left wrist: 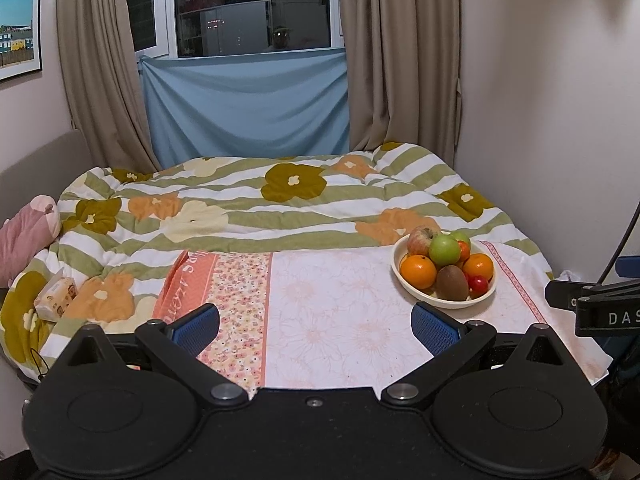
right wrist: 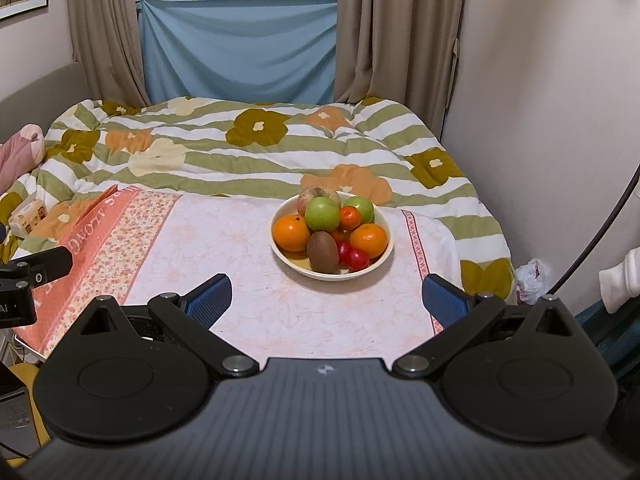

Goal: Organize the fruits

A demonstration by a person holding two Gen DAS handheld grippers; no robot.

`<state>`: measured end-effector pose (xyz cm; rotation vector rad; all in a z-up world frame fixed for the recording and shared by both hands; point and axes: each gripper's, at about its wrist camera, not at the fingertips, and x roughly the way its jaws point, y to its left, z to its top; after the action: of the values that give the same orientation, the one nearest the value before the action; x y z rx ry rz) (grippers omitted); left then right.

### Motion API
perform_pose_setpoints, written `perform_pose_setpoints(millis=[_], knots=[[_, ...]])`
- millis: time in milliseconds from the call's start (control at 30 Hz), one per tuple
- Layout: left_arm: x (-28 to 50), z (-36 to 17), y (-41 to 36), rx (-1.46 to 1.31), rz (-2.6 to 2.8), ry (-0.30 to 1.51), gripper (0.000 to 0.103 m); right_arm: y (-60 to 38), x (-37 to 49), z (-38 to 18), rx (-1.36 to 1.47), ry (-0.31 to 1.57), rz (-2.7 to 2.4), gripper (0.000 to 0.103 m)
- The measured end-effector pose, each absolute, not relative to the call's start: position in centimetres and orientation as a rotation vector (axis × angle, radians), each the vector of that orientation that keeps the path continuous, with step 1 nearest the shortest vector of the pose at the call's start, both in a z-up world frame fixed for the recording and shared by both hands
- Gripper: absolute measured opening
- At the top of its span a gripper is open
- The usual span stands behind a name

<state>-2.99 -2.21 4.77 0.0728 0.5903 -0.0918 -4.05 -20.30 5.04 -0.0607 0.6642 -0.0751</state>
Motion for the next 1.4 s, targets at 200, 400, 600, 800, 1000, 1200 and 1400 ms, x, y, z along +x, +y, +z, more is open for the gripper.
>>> perform_pose_setpoints(millis=[200, 400, 600, 800, 1000, 1200, 1400], knots=[[-2.4, 4.7, -2.1, 0.068, -0.092, 0.596, 0.103, -19.8, -3.6, 4.6, -0.046, 0.679, -0.076, 0.103], [-1.7, 4.6, -1.9, 0.066, -0.089, 0.606, 0.103, -19.5, -3.0, 4.4, -0.043, 0.688, -0.071, 0.103], [-1.4, 4.4, -1.7, 0.063, -0.087, 0.611, 0.103, -19.5, -2.9, 4.4, -0.040, 0.689, -0.074, 0.103], [-1.2, 4.3, -1.6, 0.060, -0.087, 0.614, 0.103, -19.4, -2.6, 4.3, -0.035, 0.690, -0.074, 0.103], [-1.1, 4.2, -1.4, 0.068, -0.085, 0.616, 0.103, -19.3, -2.5, 4.2, -0.034, 0.690, -0.071, 0.103], [-1.2, 4.2, -1.4, 0.070, -0.087, 0.614, 0.103, -19.4, -2.4, 4.3, -0.031, 0.689, -0.073, 0.103], [-1.2, 4.3, -1.3, 0.066, -0.088, 0.610, 0.103, -19.3, -2.3, 4.4, -0.028, 0.689, -0.073, 0.103]])
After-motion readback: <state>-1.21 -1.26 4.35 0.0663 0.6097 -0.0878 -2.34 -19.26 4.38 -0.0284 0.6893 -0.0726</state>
